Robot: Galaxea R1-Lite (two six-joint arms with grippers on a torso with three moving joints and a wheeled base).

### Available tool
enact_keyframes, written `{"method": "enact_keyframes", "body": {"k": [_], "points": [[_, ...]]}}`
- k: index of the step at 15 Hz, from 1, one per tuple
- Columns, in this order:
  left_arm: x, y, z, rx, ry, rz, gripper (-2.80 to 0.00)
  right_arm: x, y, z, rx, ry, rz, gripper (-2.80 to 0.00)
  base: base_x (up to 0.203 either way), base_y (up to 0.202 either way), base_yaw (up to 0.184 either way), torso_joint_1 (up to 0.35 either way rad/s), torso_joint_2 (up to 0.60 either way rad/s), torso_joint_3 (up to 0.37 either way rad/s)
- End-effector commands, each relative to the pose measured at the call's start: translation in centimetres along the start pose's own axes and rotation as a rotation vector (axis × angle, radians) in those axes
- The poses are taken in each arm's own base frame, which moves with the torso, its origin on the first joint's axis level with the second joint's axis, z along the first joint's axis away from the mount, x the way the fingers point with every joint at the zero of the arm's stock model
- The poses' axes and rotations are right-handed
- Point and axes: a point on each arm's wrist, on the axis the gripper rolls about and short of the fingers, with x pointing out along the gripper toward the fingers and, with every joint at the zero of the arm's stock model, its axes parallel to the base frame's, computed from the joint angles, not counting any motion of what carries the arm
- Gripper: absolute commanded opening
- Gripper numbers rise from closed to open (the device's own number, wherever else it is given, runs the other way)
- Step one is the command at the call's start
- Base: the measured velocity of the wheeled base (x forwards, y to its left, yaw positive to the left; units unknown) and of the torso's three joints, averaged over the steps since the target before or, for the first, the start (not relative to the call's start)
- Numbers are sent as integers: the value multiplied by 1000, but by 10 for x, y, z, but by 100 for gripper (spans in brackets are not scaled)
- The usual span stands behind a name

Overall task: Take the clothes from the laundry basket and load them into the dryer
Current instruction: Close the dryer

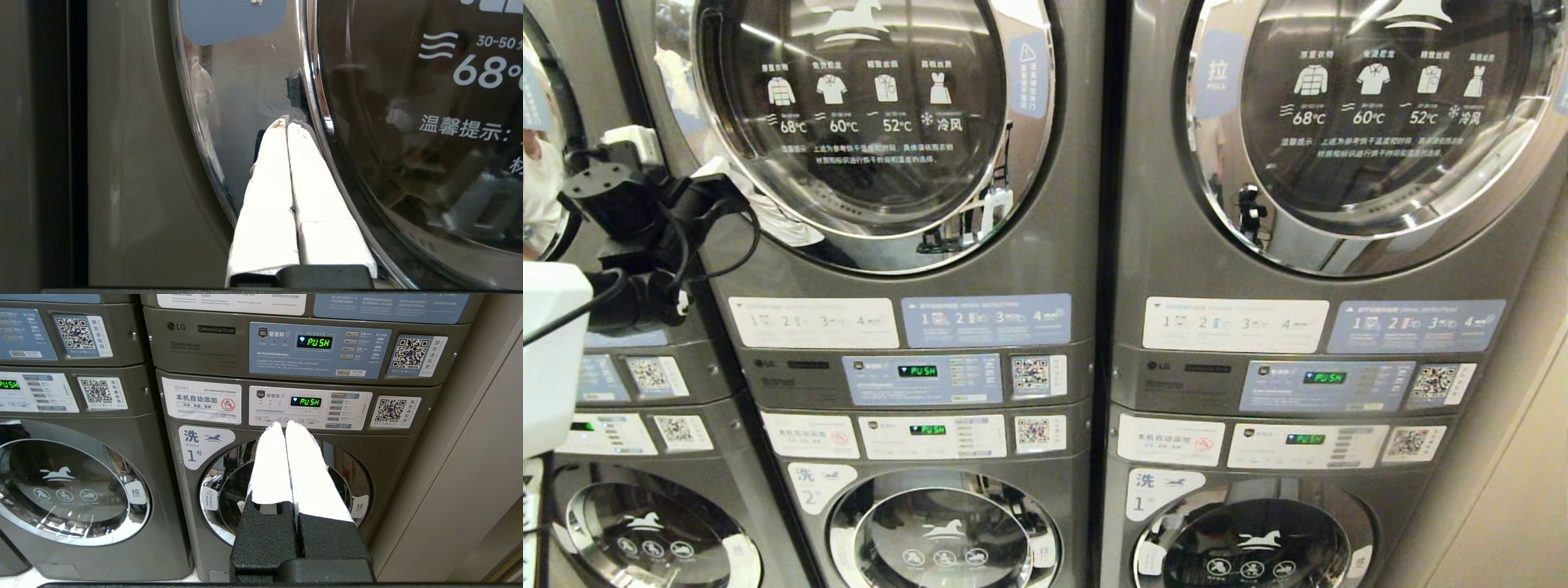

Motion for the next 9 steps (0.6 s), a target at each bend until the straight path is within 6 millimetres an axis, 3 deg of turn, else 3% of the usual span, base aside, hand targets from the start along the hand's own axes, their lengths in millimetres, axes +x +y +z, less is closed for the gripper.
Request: {"method": "enact_keyframes", "body": {"k": [1,5,7,9], "points": [[-1,-3,23,28,-66,-9,-280,0,0,0,-1,0,0,-280,0,0,0,0,0,0],[-21,-19,138,163,-308,-16,-280,0,0,0,-5,0,0,-280,0,0,0,4,6,1],[-42,-28,196,222,-415,10,-280,0,0,0,1,0,2,-280,0,0,0,0,0,0],[-70,-40,242,254,-475,23,-280,0,0,0,4,0,0,-280,0,0,0,0,0,0]]}}
